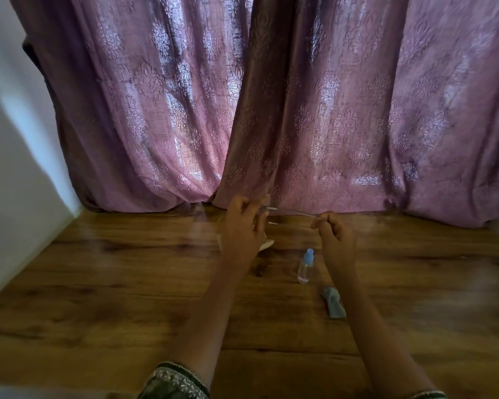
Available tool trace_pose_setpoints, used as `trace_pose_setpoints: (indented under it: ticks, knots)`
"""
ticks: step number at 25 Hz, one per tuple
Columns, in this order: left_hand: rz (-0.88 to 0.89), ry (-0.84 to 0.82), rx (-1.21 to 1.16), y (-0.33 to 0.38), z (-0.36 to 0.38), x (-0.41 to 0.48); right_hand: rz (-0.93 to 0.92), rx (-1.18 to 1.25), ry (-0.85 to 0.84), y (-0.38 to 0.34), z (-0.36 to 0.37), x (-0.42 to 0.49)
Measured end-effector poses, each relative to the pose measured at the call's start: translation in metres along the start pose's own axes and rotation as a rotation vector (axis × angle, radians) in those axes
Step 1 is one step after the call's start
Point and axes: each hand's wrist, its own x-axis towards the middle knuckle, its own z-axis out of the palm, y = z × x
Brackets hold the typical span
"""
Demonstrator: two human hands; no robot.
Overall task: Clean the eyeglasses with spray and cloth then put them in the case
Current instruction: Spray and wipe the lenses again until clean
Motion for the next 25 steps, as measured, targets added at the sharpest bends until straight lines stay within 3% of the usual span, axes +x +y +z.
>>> trace_pose_setpoints:
  ticks: [11, 14, 20, 25]
  knots:
    - [-0.13, -0.015, -0.03, 0.001, -0.004, 0.002, -0.088, -0.087, -0.03, 0.003, -0.001, -0.002]
    - [-0.148, -0.004, -0.013, -0.003, -0.004, 0.001, -0.085, -0.113, 0.066, 0.001, -0.002, -0.004]
    - [-0.207, 0.026, -0.008, -0.016, -0.002, 0.002, 0.071, -0.159, 0.34, 0.019, -0.007, -0.017]
    - [-0.22, 0.021, -0.008, -0.026, 0.001, 0.001, 0.351, -0.343, 0.223, 0.066, -0.003, -0.026]
